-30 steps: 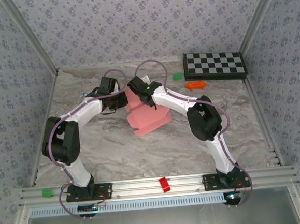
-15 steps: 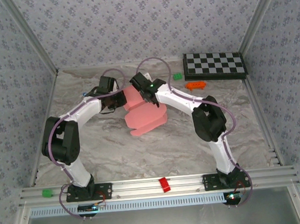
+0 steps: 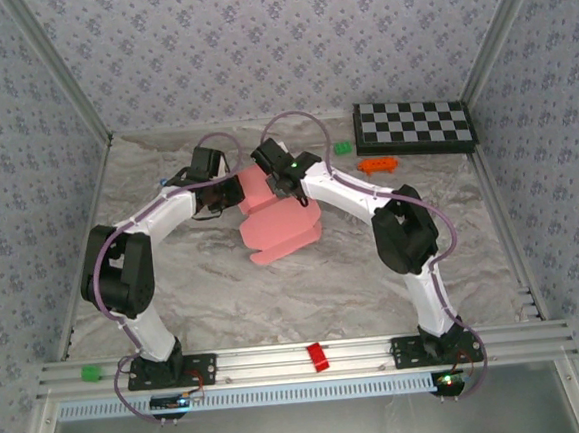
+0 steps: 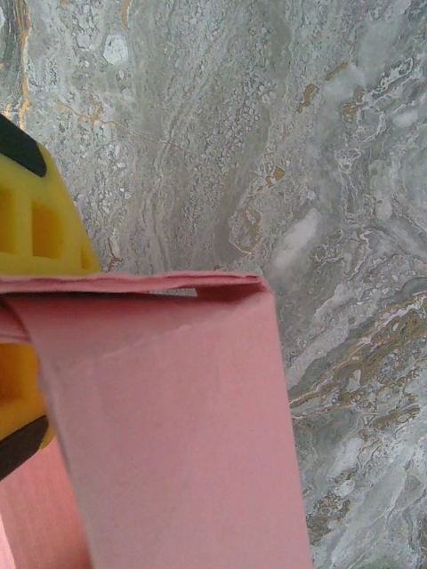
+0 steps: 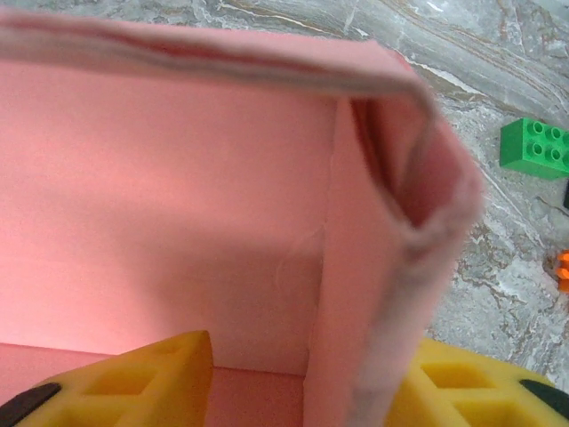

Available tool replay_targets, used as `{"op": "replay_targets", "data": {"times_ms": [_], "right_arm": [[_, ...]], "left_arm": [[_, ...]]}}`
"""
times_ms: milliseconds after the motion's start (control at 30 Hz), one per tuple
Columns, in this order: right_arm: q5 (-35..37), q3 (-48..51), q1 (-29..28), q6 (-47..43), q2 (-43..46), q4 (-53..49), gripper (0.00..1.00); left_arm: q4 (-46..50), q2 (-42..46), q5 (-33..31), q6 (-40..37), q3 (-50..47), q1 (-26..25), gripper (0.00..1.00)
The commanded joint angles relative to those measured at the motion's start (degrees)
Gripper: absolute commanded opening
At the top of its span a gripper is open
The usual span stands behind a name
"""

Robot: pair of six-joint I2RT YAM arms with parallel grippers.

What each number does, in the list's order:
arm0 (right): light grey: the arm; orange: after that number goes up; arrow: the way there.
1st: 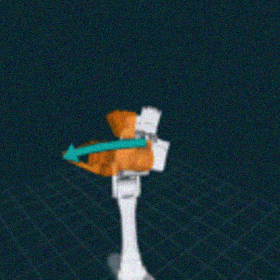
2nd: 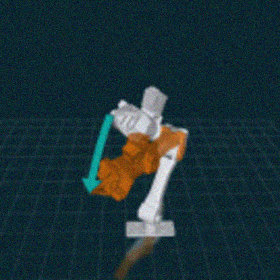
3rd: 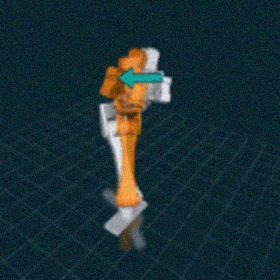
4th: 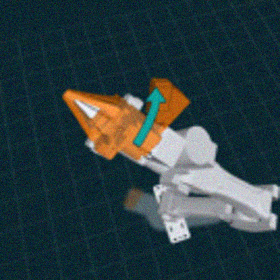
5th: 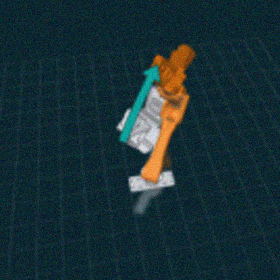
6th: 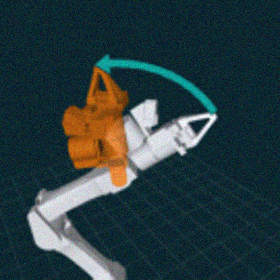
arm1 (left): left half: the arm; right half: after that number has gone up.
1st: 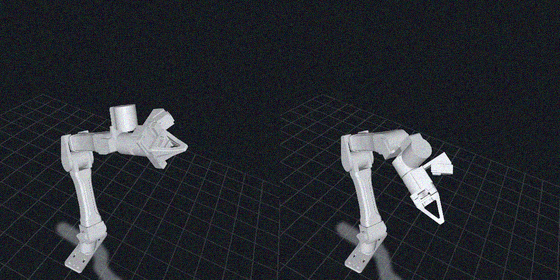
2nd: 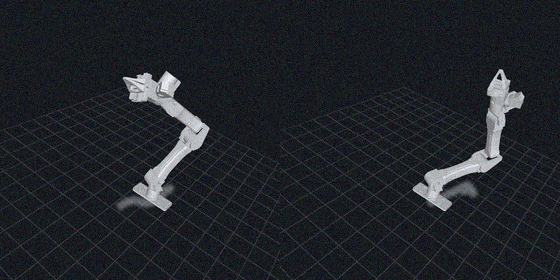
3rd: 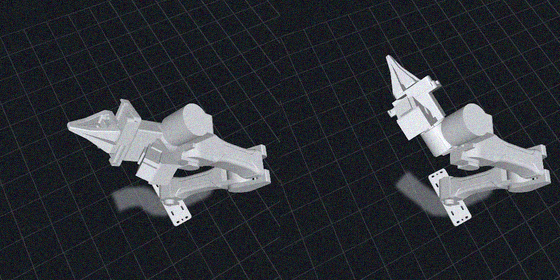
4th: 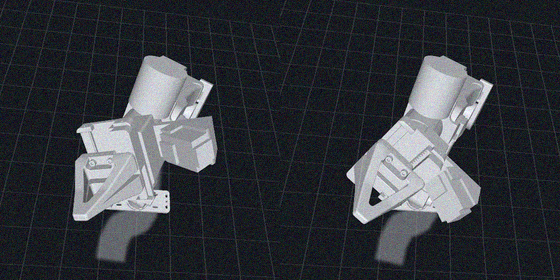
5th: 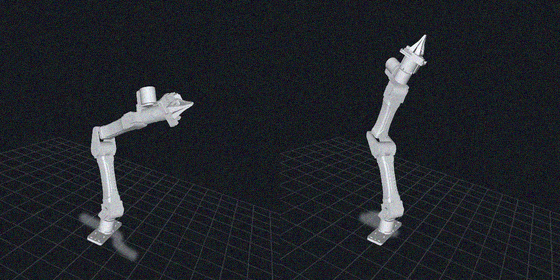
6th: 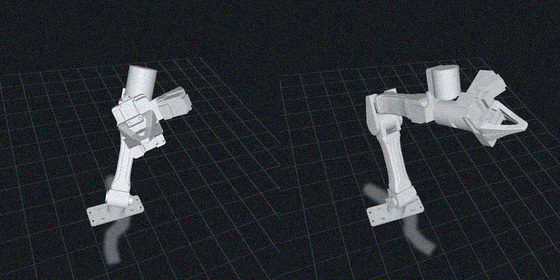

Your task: Fold the paper box

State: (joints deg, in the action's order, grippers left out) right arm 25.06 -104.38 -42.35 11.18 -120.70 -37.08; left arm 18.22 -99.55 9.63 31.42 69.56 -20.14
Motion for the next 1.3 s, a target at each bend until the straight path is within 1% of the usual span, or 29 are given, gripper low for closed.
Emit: {"op": "replay_targets", "data": {"times_ms": [0,100,267,367,467,567,700,767,833,933,967,1033,1133,1267], "right_arm": [[2.4,0.0,0.4,1.5,3.6,-2.0,0.54],[3.4,0.2,0.8,2.1,5.2,-3.1,0.56],[-0.2,1.1,1.9,2.3,9.9,-3.2,0.57],[-4.5,2.6,3.3,3.4,13.5,-2.9,0.57],[-11.2,6.2,5.4,5.3,17.6,-1.4,0.57],[-17.7,11.8,7.6,8.3,22.1,0.9,0.56],[-25.3,20.9,10.7,11.3,28.4,6.5,0.56],[-28.3,25.5,12.1,12.1,30.9,9.6,0.56],[-31.7,29.9,13.2,13.5,33.1,13.7,0.55],[-36.1,35.0,13.1,15.8,35.7,18.9,0.55],[-37.1,35.5,13.0,16.7,36.1,20.5,0.55],[-38.9,40.0,12.6,19.3,36.7,23.9,0.55],[-41.5,43.9,12.1,23.1,36.7,30.1,0.54],[-40.8,45.1,10.8,24.4,35.8,32.3,0.54]], "left_arm": [[0.7,-0.9,-0.3,1.7,1.5,0.2,0.00],[0.7,-0.5,-1.0,2.6,1.1,-0.1,0.00],[1.9,-0.3,-2.5,6.0,0.4,-0.4,0.00],[0.9,1.1,-4.3,10.2,-1.6,-0.6,0.00],[-1.9,3.2,-5.3,14.6,-4.4,-1.0,0.00],[-5.4,5.7,-5.9,20.2,-7.8,-1.2,0.00],[-8.6,8.1,-7.5,27.9,-11.1,-1.2,0.00],[-8.5,8.7,-8.8,32.6,-11.6,-1.2,0.00],[-6.8,8.4,-9.3,36.2,-10.5,-1.2,0.00],[-2.9,6.7,-8.7,40.7,-7.8,-1.3,0.00],[-2.0,6.2,-8.5,42.1,-7.4,-1.3,0.00],[0.0,5.5,-8.4,45.2,-6.5,-1.3,0.00],[0.2,5.2,-7.9,47.8,-6.6,-1.3,0.00],[-0.2,5.3,-7.4,49.2,-7.0,-1.4,0.00]]}}
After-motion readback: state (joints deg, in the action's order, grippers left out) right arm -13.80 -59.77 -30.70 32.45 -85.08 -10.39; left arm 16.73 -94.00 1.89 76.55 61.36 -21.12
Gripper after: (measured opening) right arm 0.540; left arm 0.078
